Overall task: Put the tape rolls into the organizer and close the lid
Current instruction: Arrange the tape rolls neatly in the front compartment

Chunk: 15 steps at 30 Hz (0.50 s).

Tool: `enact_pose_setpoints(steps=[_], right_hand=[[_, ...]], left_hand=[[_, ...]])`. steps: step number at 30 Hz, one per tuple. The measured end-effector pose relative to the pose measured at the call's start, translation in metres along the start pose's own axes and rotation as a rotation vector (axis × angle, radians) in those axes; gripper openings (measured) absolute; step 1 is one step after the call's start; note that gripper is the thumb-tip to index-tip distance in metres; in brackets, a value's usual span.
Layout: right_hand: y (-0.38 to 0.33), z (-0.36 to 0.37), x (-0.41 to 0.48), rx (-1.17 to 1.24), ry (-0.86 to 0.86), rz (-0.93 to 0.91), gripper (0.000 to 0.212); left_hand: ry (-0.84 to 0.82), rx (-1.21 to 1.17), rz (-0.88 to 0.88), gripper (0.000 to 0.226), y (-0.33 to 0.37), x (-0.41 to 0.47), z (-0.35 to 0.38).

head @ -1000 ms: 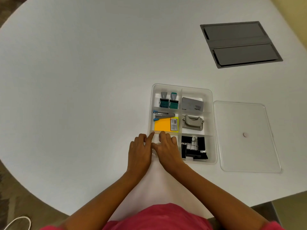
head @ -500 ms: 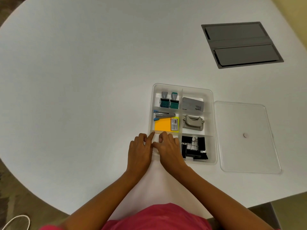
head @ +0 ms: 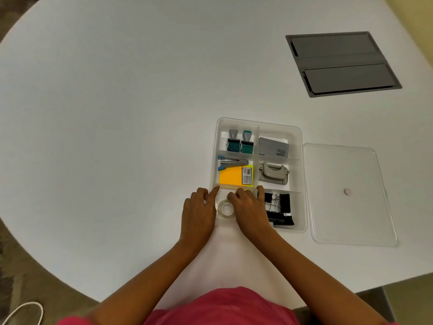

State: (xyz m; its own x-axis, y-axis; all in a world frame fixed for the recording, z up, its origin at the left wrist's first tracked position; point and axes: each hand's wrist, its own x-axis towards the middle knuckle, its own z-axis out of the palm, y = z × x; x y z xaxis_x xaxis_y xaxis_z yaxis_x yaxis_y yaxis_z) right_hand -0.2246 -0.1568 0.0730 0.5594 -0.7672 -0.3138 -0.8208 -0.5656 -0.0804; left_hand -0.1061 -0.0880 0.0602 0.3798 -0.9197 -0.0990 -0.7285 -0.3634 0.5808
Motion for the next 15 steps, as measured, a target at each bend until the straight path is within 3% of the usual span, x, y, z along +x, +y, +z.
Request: enact_pose_setpoints(steps=[5, 8, 11, 15], right_hand=[[0.0009, 0.0040, -0.0061, 0.024, 0.036, 0.015, 0.031], [0.0020, 0.0056, -0.0080, 0.045, 0.051, 0.029, 0.032], [0.0015, 0.0056, -0.0070, 0.053, 0.018, 0.033, 0.035], [-0.0048, 0.0051, -0.0035, 0.066, 0.026, 0.021, 0.045]], left_hand=[[0.050, -0.060, 0.004, 0.033, 0.0019, -0.0008, -0.0002], [-0.018, 0.045, 0.049, 0.037, -0.0004, -0.0001, 0.0001], [0.018, -0.085, -0.027, 0.028, 0.0033, -0.0011, -0.0037], [-0.027, 0.098, 0.084, 0.041, 0.0005, -0.0004, -0.0030]])
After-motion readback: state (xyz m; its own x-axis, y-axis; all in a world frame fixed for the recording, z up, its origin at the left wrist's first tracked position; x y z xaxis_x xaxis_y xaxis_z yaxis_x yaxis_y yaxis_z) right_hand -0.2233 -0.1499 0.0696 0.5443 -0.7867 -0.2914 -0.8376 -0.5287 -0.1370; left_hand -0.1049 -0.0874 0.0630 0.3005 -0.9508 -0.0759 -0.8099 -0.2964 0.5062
